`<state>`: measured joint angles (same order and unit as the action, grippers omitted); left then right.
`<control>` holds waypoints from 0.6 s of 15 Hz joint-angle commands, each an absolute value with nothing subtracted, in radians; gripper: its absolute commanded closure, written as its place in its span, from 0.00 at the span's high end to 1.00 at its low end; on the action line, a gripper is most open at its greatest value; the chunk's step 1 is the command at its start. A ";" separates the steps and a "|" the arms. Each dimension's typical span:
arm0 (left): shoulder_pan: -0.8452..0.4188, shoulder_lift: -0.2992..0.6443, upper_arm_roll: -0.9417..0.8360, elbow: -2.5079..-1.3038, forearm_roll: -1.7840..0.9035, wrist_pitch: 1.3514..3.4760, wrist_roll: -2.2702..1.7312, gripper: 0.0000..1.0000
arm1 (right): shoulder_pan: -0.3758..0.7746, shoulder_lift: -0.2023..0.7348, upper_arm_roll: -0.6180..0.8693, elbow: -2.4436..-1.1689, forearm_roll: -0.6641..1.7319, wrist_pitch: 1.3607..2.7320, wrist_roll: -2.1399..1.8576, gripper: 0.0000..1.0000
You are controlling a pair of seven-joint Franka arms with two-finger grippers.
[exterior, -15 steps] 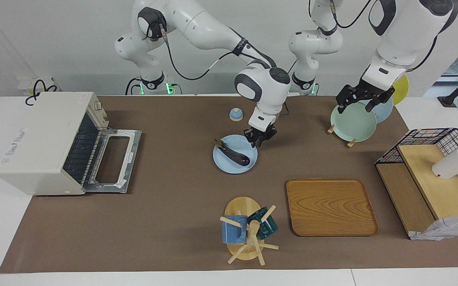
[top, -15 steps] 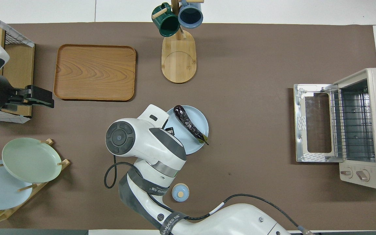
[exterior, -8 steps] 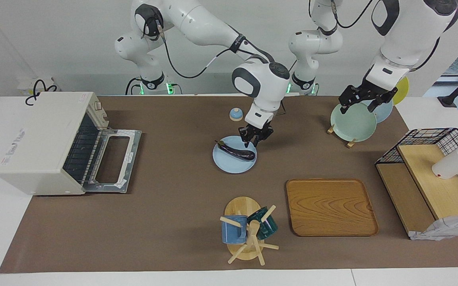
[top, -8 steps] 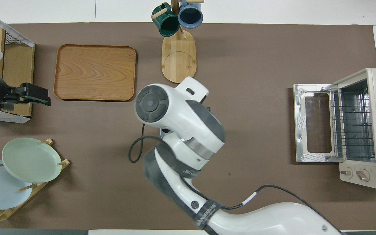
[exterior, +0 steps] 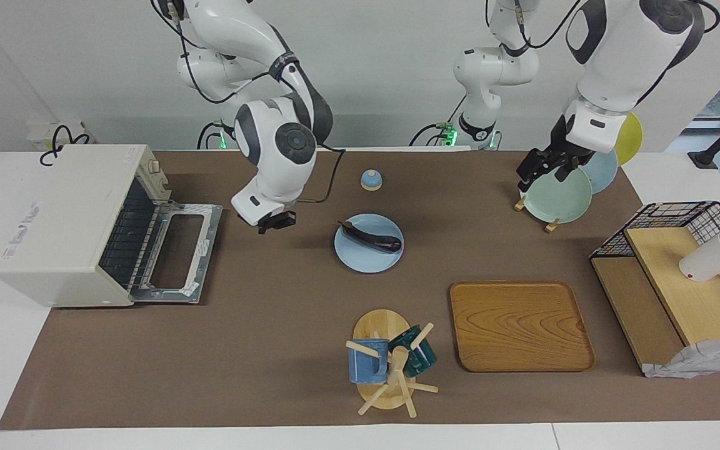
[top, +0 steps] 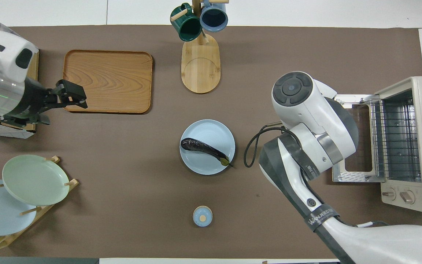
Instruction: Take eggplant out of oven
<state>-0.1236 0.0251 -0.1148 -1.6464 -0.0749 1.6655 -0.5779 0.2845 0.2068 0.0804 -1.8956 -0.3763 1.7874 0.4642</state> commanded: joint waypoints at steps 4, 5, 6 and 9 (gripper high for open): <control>-0.270 0.162 -0.104 -1.646 -0.075 1.798 -0.969 1.00 | 0.195 0.144 0.097 -2.094 -0.414 1.996 0.416 0.00; -0.291 0.193 -0.104 -1.643 -0.075 1.828 -1.039 1.00 | 0.180 0.143 0.097 -2.117 -0.416 2.031 0.402 0.00; -0.316 0.222 -0.104 -1.640 -0.074 1.856 -1.104 1.00 | 0.167 0.143 0.097 -2.135 -0.416 2.067 0.388 0.00; -0.369 0.291 -0.103 -1.635 -0.072 1.936 -1.286 1.00 | 0.143 0.144 0.097 -2.167 -0.423 2.120 0.373 0.00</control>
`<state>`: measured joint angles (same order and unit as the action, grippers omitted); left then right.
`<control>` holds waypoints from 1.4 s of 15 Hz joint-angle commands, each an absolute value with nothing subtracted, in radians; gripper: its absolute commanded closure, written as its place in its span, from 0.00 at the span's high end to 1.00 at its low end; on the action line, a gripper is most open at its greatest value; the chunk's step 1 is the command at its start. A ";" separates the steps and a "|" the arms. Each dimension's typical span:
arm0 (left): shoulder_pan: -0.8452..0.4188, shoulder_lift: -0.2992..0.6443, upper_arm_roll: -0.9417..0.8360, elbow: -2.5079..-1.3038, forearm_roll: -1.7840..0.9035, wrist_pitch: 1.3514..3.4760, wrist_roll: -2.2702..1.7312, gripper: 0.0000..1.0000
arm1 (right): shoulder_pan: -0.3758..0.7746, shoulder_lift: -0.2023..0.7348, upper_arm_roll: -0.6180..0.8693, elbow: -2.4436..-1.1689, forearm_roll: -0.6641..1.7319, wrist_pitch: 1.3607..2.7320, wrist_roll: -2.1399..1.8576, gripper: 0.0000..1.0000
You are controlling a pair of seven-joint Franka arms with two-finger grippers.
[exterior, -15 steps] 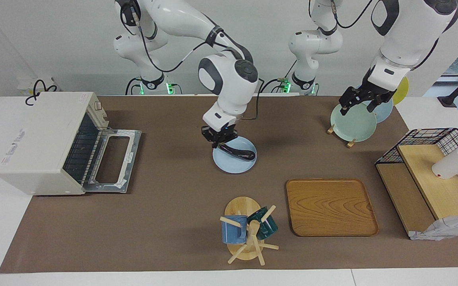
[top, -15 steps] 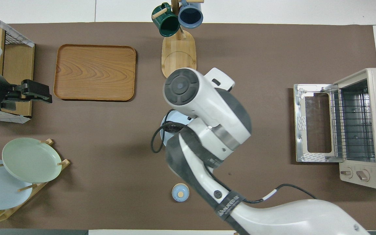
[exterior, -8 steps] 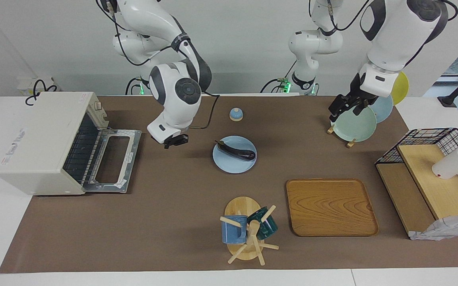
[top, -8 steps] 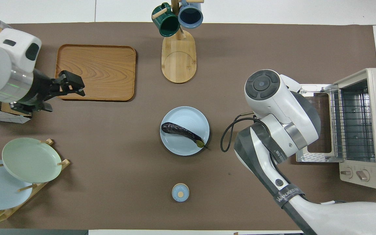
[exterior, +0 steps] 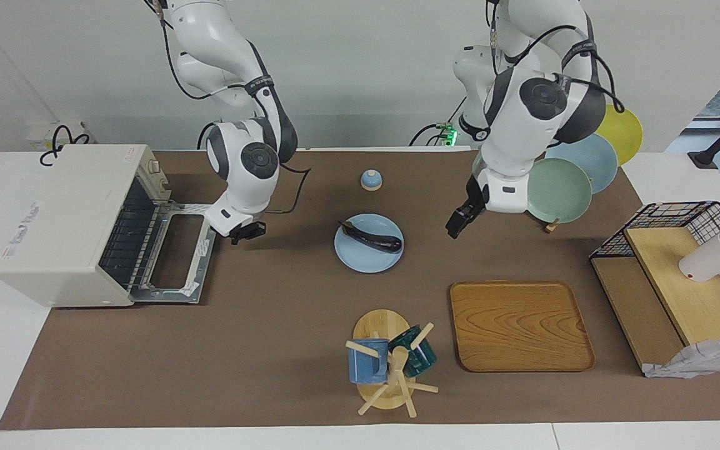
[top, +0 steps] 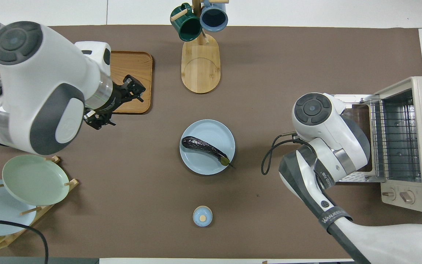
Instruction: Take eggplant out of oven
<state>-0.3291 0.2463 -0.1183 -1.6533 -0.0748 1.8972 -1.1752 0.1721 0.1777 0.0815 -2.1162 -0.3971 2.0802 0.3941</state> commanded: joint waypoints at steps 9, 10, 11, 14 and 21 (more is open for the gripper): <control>-0.546 0.472 -0.098 -1.621 0.025 2.046 -1.624 1.00 | 0.066 0.140 0.097 -2.230 -0.426 2.207 0.304 0.00; -0.548 0.472 -0.098 -1.632 0.025 2.043 -1.649 1.00 | 0.063 0.140 0.097 -2.232 -0.426 2.209 0.293 0.00; -0.549 0.471 -0.098 -1.640 0.026 2.049 -1.689 1.00 | 0.061 0.140 0.097 -2.232 -0.426 2.210 0.288 0.00; -0.577 0.466 -0.098 -1.670 0.026 2.069 -1.771 1.00 | 0.061 0.140 0.097 -2.232 -0.429 2.203 0.275 0.00; -0.597 0.451 -0.101 -1.741 0.026 2.145 -1.867 1.00 | 0.032 0.135 0.097 -2.232 -0.462 2.197 0.238 0.00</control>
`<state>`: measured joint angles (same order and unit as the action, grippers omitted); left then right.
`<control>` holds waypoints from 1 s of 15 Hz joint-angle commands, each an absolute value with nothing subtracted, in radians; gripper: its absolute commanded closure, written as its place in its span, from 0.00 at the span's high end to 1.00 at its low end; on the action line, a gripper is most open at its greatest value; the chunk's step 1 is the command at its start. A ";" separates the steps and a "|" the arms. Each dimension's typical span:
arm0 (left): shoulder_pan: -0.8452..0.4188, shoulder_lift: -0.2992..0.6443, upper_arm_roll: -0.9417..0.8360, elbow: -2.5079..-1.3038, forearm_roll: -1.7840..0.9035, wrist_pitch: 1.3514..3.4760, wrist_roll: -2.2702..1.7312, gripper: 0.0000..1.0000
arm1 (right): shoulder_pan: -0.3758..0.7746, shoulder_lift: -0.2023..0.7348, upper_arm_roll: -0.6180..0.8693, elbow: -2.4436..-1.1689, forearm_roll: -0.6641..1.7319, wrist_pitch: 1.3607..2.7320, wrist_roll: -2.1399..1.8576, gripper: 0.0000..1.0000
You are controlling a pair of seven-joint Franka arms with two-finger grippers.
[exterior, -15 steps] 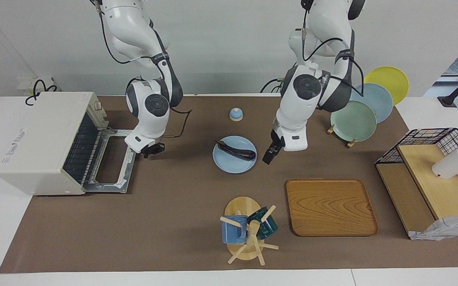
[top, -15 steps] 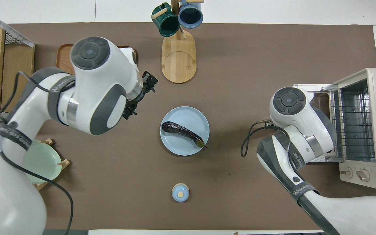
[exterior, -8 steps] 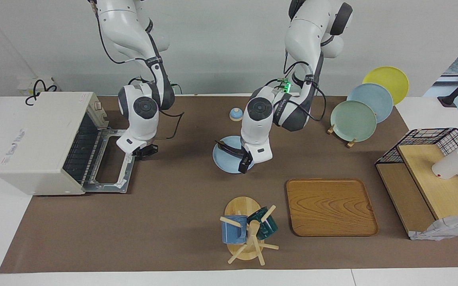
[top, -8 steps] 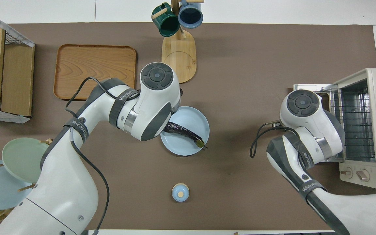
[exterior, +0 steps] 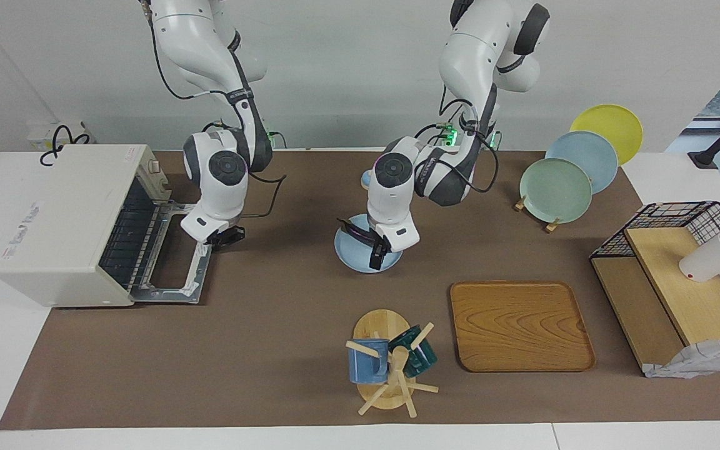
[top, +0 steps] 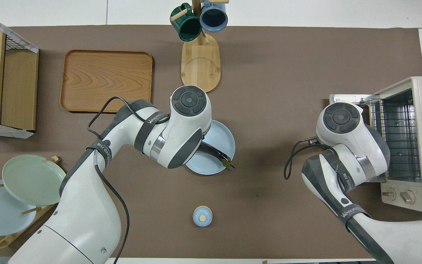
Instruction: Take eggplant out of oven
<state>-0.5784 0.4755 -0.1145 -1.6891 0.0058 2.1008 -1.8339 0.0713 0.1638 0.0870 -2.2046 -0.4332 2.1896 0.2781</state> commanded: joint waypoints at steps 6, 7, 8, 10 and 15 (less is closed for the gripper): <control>-0.598 0.443 -0.103 -1.743 0.026 2.119 -1.868 1.00 | 0.017 0.051 0.097 -2.200 -0.462 2.094 0.071 0.00; -0.597 0.445 -0.103 -1.732 0.026 2.103 -1.867 1.00 | 0.005 0.038 0.097 -2.183 -0.462 2.062 0.040 0.00; -0.591 0.443 -0.103 -1.723 0.025 2.095 -1.867 1.00 | -0.005 0.026 0.097 -2.169 -0.462 2.033 0.006 0.00; -0.591 0.428 -0.104 -1.732 0.023 2.094 -1.867 1.00 | -0.032 0.000 0.097 -2.148 -0.459 1.991 -0.028 0.00; -0.591 0.411 -0.104 -1.733 0.020 2.071 -1.867 1.00 | -0.122 -0.051 0.092 -2.134 -0.445 1.973 -0.159 0.00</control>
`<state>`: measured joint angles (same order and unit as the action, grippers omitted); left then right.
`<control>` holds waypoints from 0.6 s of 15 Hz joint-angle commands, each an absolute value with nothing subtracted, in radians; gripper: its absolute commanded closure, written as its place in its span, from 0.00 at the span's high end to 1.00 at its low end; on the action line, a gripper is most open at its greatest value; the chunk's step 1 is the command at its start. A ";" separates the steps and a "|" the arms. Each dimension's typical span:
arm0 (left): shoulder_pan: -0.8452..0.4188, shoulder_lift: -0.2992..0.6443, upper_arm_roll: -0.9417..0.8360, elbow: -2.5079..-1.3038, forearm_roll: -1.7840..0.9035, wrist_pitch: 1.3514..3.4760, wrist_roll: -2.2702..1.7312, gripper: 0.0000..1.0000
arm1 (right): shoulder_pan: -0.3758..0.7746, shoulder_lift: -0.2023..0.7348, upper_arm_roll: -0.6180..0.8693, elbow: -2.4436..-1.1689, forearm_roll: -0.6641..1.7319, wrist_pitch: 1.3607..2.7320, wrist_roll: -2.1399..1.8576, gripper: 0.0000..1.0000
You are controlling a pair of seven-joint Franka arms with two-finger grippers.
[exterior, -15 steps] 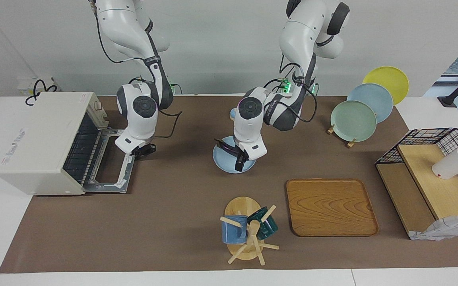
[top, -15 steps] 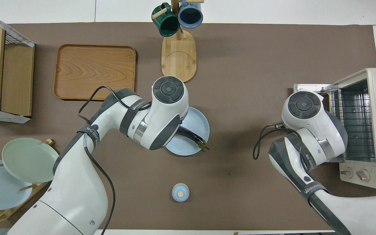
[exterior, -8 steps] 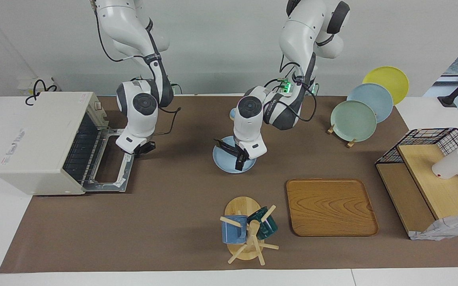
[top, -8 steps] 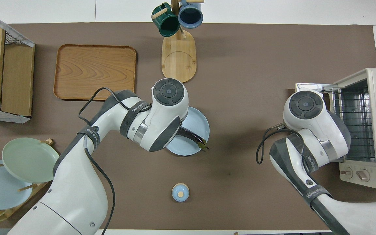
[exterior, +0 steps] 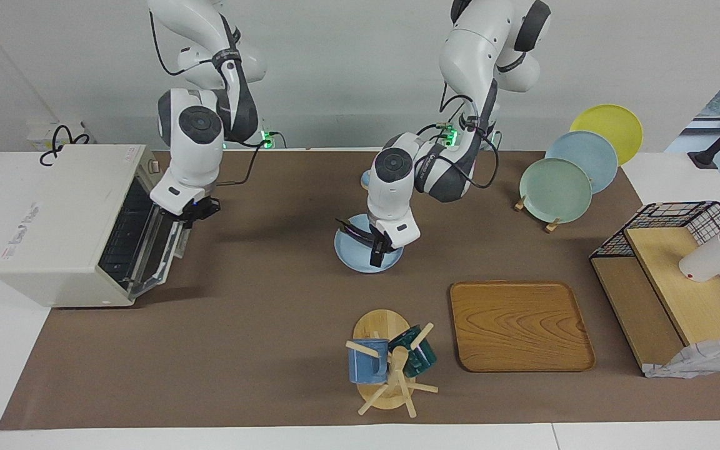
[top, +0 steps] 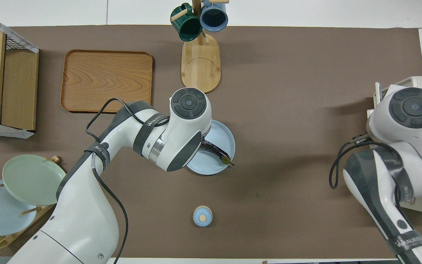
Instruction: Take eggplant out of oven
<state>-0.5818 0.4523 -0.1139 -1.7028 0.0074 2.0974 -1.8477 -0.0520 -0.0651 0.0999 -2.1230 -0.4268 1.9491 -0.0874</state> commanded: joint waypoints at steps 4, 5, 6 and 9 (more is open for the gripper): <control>-0.598 0.388 -0.104 -1.796 0.018 2.117 -1.911 1.00 | -0.163 -0.106 0.091 -2.083 -0.323 1.872 -0.256 0.03; -0.603 0.381 -0.106 -1.825 0.018 2.155 -1.937 1.00 | -0.161 -0.107 0.091 -2.041 -0.287 1.812 -0.261 0.09; -0.615 0.374 -0.104 -1.850 0.018 2.201 -1.962 1.00 | -0.152 -0.107 0.091 -1.984 -0.258 1.746 -0.261 0.17; -0.617 0.370 -0.104 -1.885 0.018 2.279 -1.991 1.00 | -0.123 -0.086 0.100 -1.861 -0.222 1.664 -0.258 0.33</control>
